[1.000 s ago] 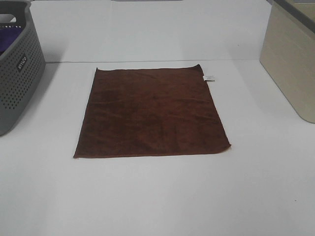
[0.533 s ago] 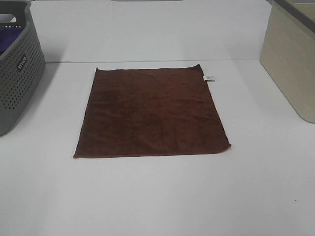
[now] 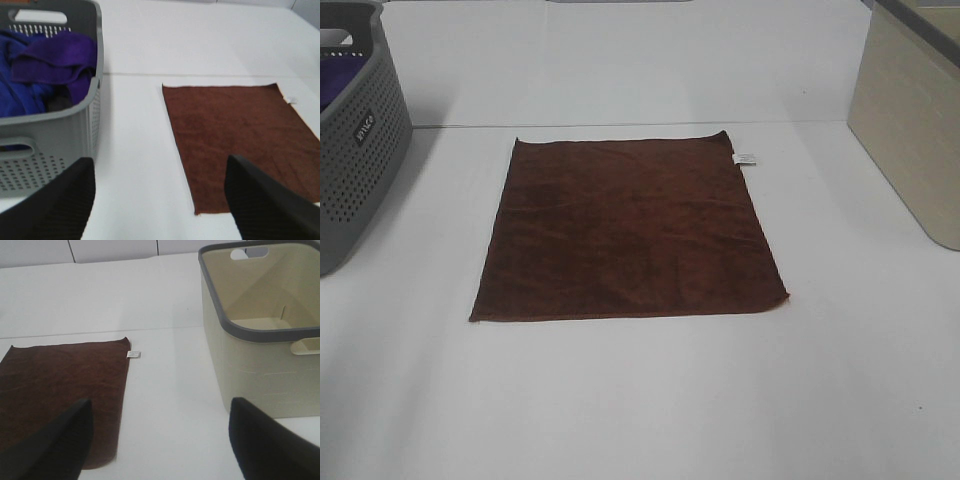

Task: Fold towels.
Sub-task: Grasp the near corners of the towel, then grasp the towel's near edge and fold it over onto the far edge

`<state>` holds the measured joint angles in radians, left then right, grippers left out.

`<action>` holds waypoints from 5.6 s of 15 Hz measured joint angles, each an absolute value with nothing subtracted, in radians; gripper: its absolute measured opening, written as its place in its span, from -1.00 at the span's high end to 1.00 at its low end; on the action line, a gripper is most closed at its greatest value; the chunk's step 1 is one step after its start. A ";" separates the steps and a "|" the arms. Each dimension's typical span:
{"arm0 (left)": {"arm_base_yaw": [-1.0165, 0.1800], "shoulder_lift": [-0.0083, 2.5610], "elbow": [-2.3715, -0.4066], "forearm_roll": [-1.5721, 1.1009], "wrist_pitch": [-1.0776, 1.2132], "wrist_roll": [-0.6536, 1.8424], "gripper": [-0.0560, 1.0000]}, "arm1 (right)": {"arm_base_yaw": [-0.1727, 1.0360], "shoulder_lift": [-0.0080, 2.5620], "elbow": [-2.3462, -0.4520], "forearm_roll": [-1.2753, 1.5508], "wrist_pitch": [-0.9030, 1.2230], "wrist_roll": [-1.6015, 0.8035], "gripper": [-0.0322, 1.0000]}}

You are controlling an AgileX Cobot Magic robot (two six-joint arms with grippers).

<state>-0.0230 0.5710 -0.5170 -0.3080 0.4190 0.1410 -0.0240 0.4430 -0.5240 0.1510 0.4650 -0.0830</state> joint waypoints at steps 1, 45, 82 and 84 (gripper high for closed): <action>-0.023 0.675 -0.535 -0.324 0.414 0.142 -0.38 | -0.024 0.533 -0.525 0.167 0.435 -0.083 -0.48; -0.145 2.143 -1.026 -1.291 0.664 0.804 0.68 | 0.055 2.183 -1.120 1.029 0.818 -0.743 0.72; -0.170 2.219 -1.442 -0.807 0.533 0.329 0.84 | 0.079 2.328 -1.594 0.794 0.788 -0.448 0.89; -0.168 2.222 -1.442 -0.787 0.510 0.329 0.67 | 0.076 2.329 -1.594 0.767 0.754 -0.448 0.75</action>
<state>-0.1680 2.2220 -1.4420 -0.7870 0.5100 0.3290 0.0760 2.3290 -1.5940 0.7670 0.7540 -0.4480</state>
